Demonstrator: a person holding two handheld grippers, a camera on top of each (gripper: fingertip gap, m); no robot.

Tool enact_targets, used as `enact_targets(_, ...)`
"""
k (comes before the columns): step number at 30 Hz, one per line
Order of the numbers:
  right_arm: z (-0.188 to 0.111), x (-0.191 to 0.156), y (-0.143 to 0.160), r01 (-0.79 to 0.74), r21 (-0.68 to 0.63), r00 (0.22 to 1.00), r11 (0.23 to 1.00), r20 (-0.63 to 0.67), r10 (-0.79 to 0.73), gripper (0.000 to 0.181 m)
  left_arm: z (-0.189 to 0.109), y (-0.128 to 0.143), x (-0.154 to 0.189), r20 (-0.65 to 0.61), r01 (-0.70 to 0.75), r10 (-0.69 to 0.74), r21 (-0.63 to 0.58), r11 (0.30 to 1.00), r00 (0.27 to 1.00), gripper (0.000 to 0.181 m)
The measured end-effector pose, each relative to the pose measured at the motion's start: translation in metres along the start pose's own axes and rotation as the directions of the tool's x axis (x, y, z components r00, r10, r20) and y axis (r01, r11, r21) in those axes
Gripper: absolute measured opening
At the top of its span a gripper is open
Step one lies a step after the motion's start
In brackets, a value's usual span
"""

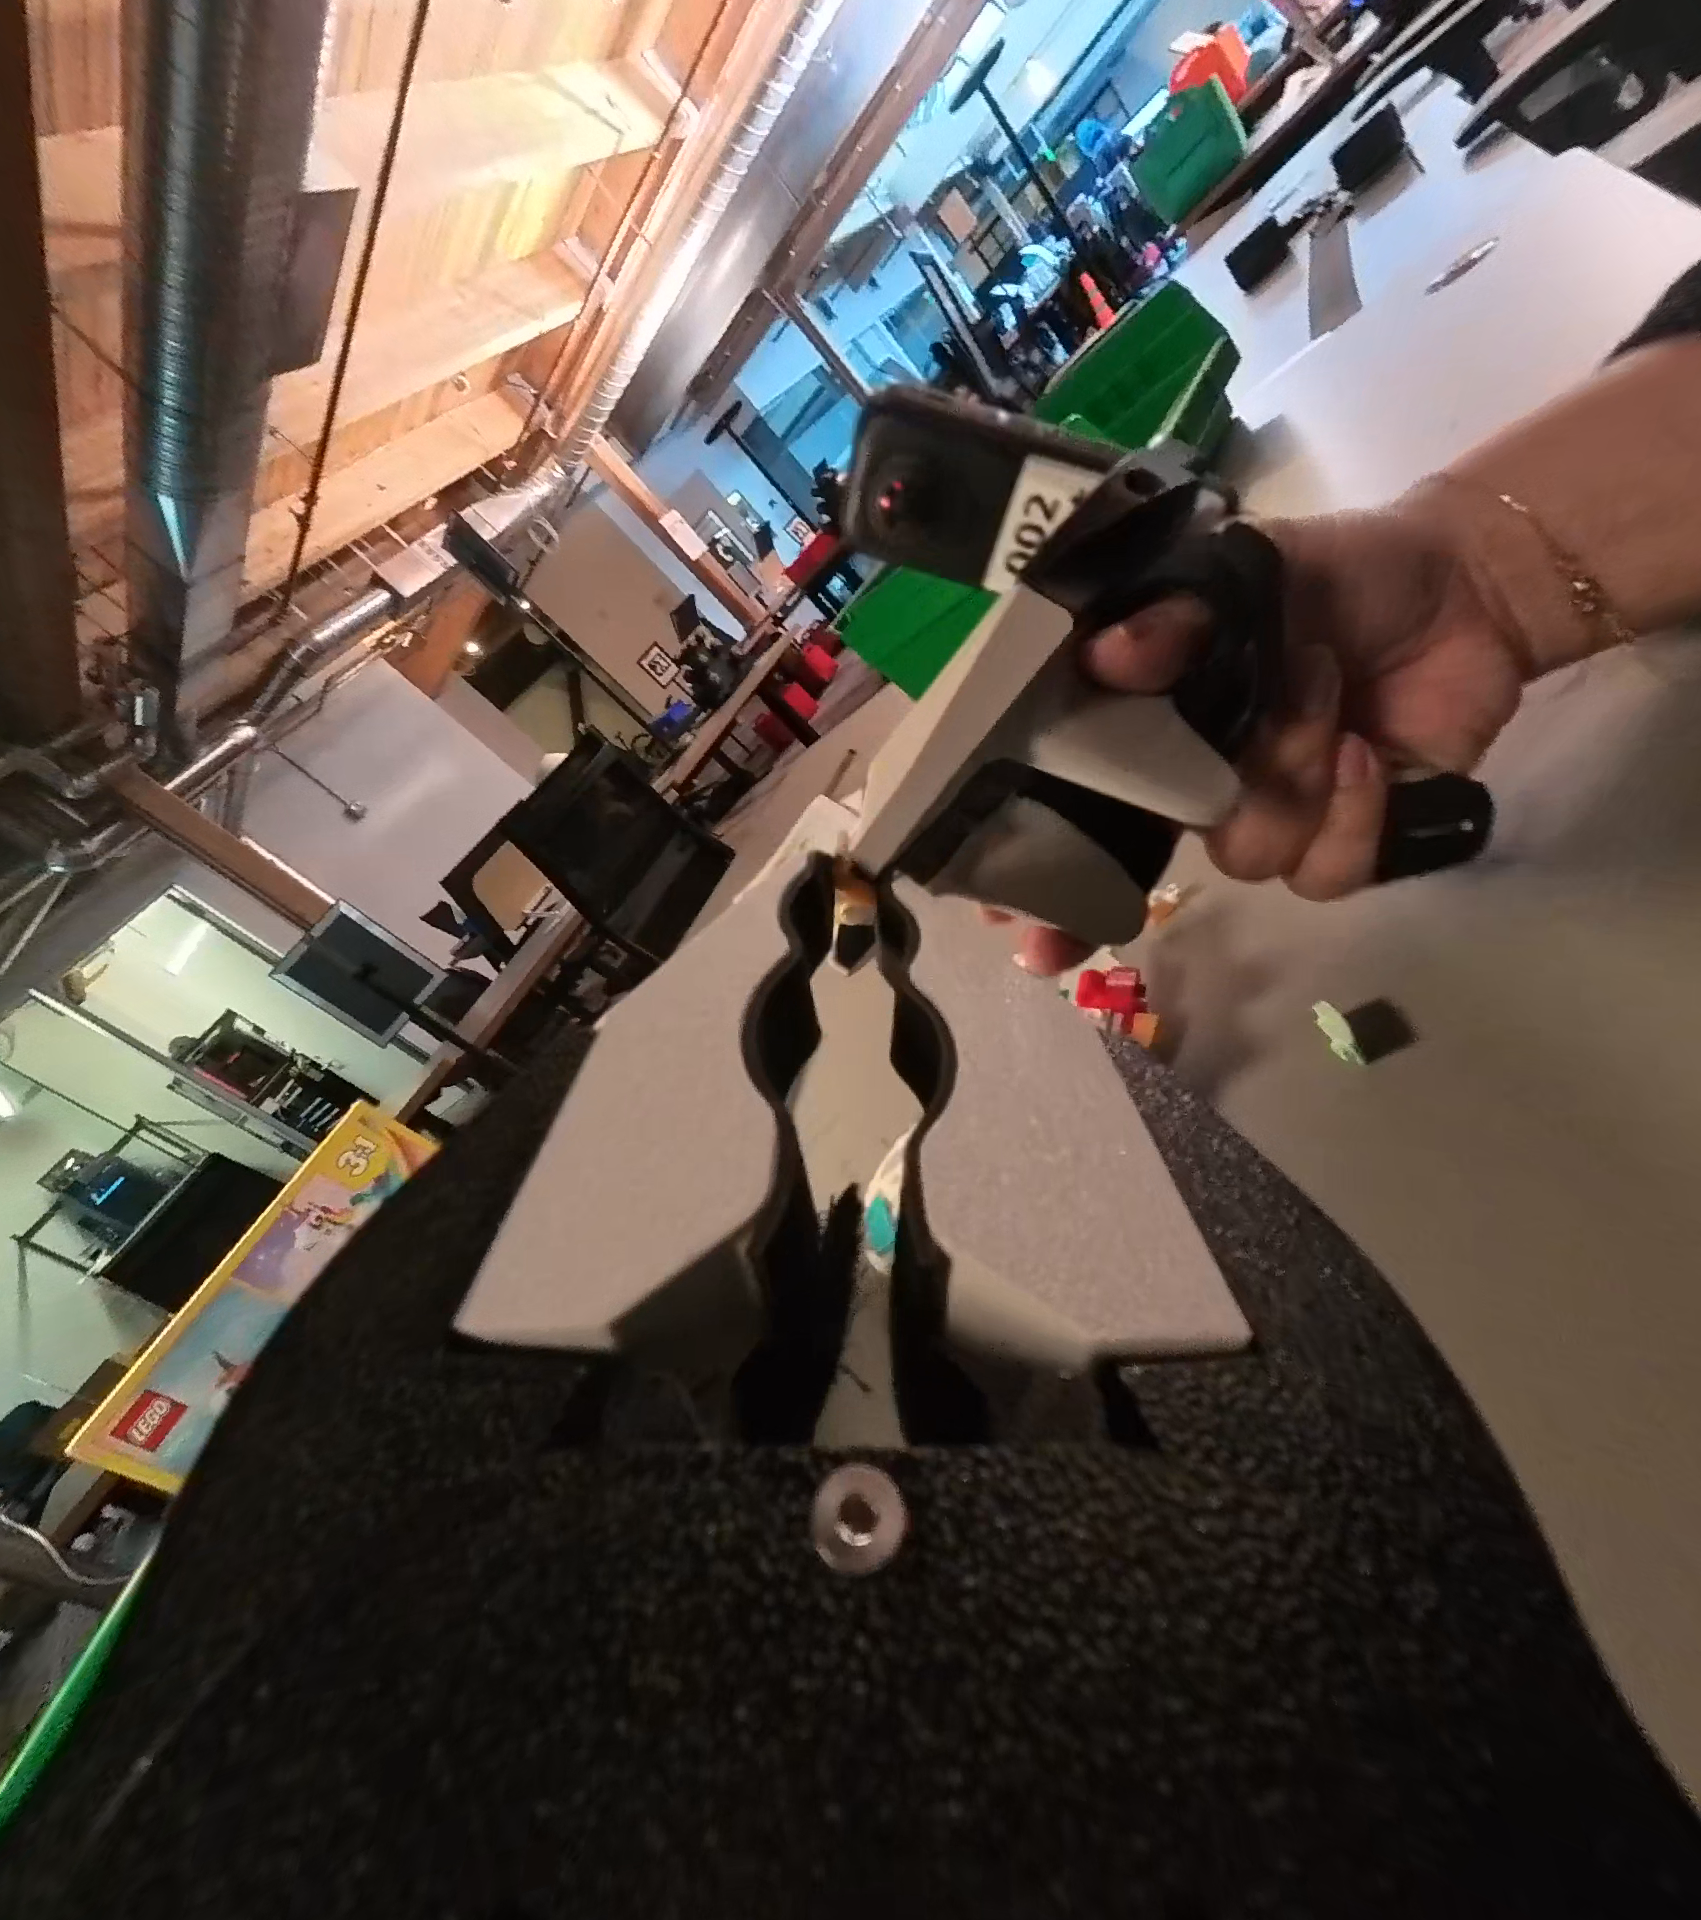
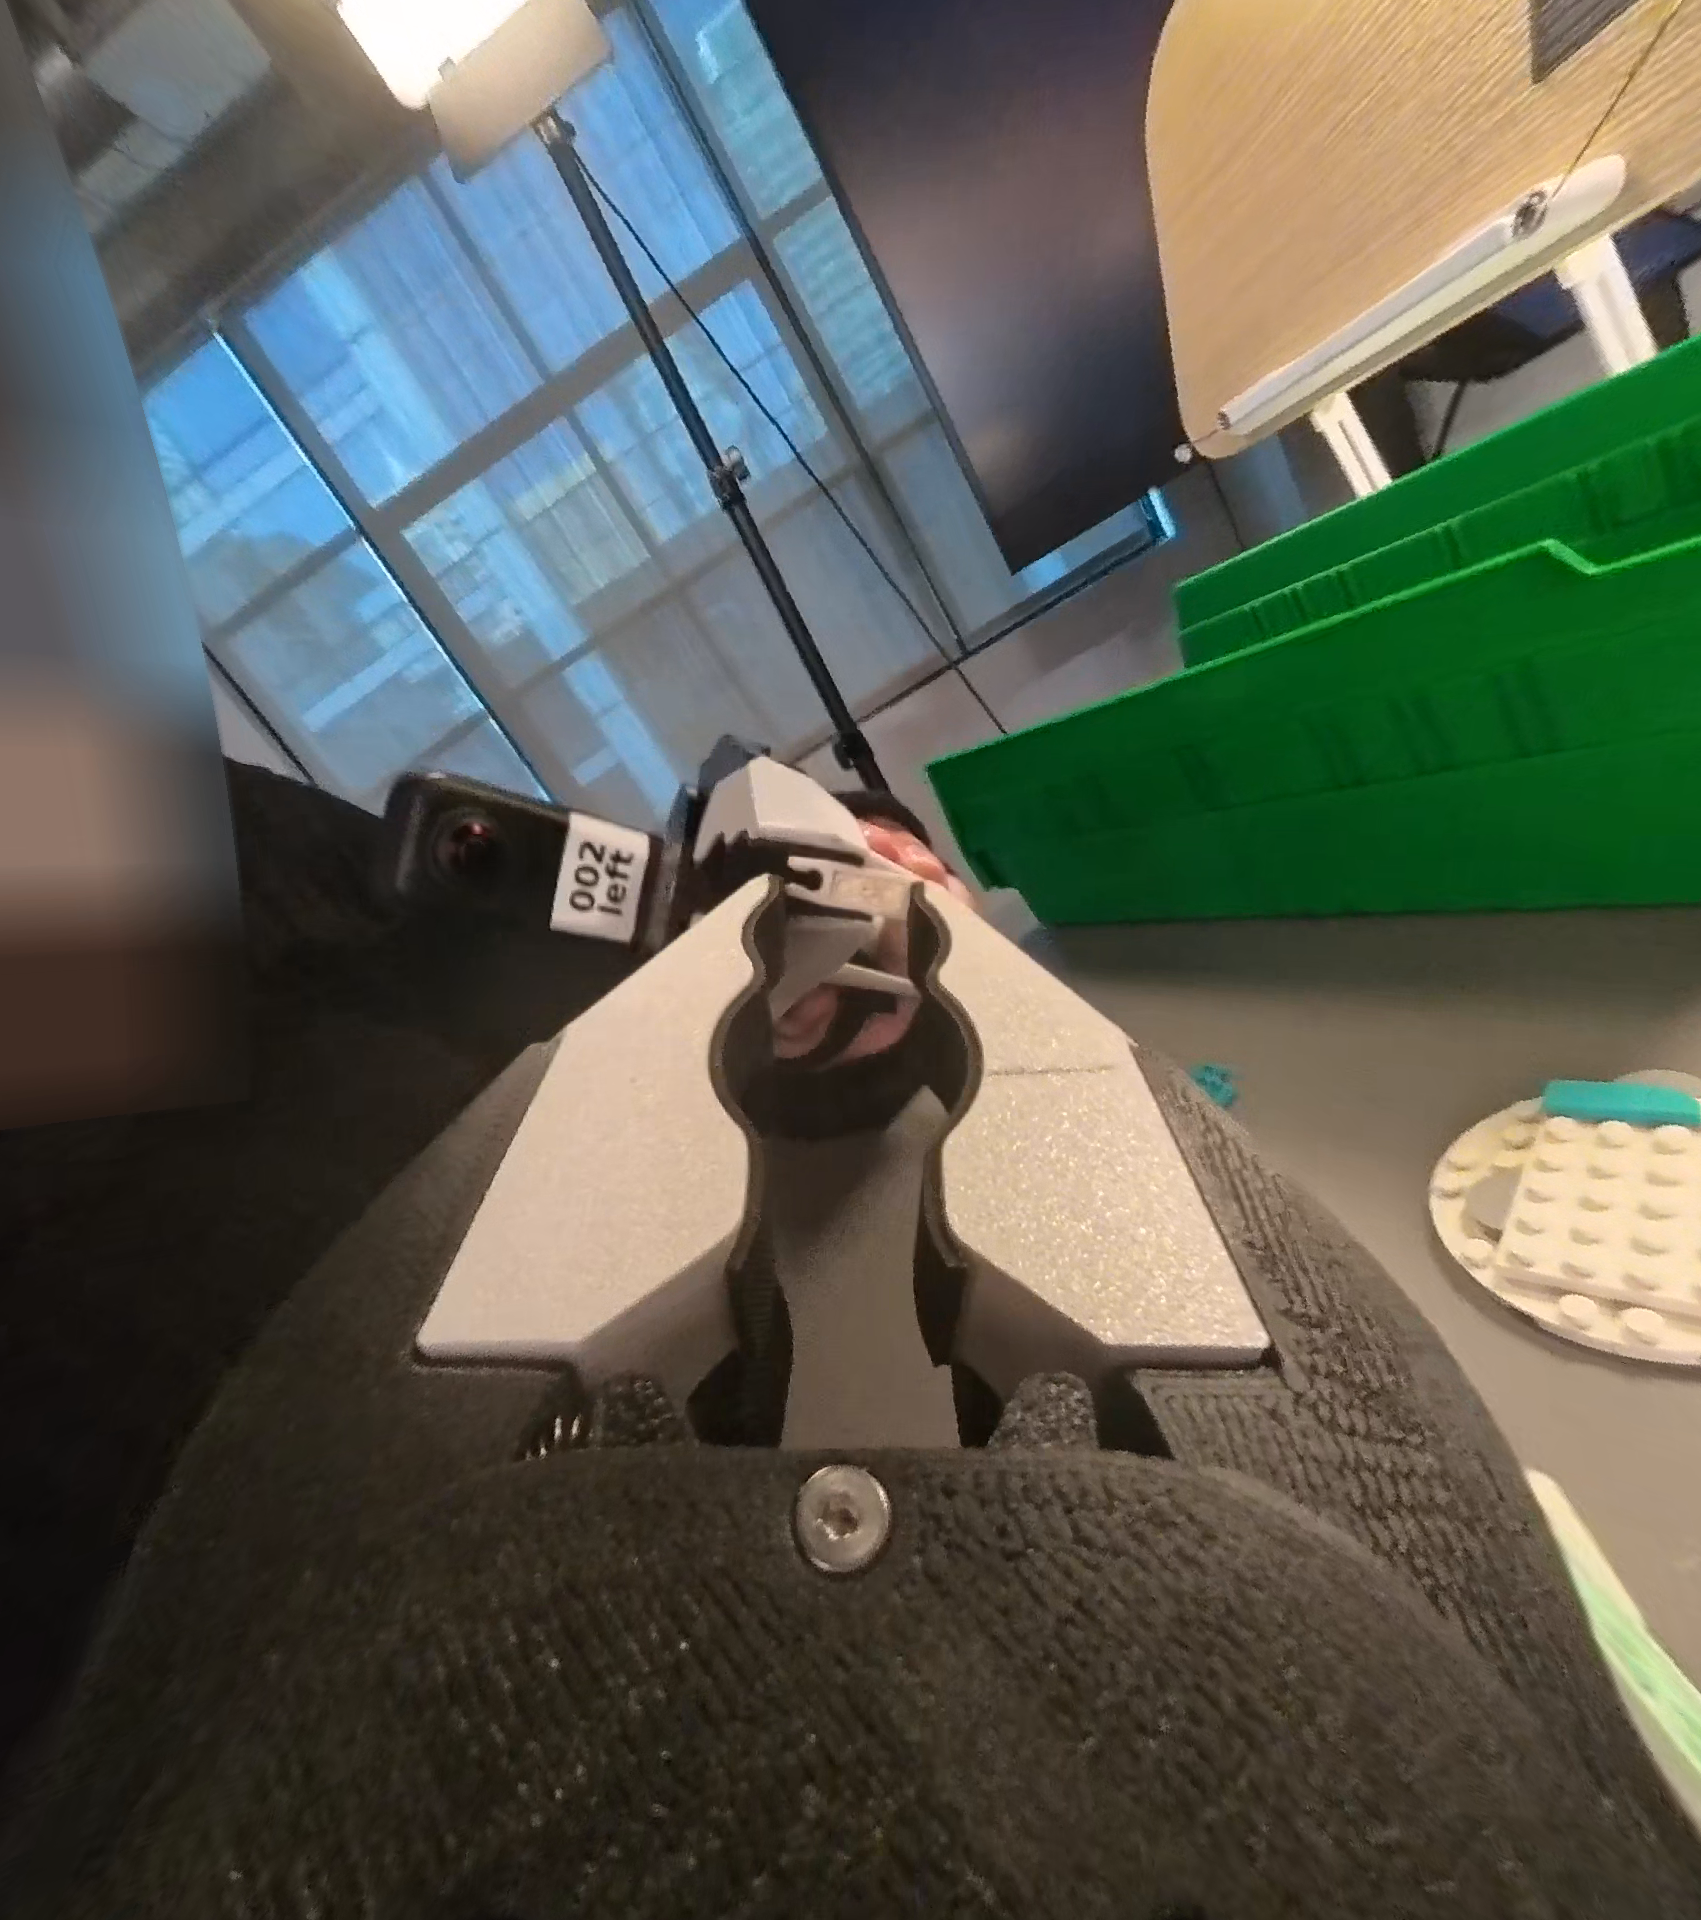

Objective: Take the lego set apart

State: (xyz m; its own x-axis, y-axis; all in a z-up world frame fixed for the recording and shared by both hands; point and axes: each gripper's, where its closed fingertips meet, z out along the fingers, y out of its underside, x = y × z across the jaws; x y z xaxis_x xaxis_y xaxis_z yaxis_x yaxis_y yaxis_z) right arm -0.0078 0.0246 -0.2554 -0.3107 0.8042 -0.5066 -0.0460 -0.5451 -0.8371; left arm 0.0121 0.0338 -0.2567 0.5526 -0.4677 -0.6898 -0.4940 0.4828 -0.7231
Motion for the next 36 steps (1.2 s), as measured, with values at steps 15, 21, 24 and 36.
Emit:
enact_targets(15, -0.013, -0.010, 0.080, 0.242, -0.525, 0.969, 0.816, 0.088, -0.230, 0.021, -0.033, 0.015, 0.071, -0.560, 0.091, -0.064, 0.020, 0.996, 0.826, 0.004)
enact_targets(21, -0.014, -0.009, 0.092, 0.318, -0.581, 0.943, 0.749, 0.113, -0.313, 0.021, -0.039, 0.019, 0.080, -0.653, 0.213, -0.194, -0.052, 0.976, 0.732, 0.004)
enact_targets(24, -0.018, -0.007, 0.098, 0.356, -0.615, 0.926, 0.704, 0.129, -0.356, 0.005, -0.042, 0.023, 0.081, -0.668, 0.228, -0.225, -0.084, 0.970, 0.709, 0.004)
enact_targets(36, -0.011, 0.031, 0.066, 0.523, -0.560, 0.738, 0.643, -0.080, -0.670, 0.019, -0.030, 0.052, 0.040, -0.472, 0.325, -0.390, -0.216, 0.921, 0.791, 0.006)
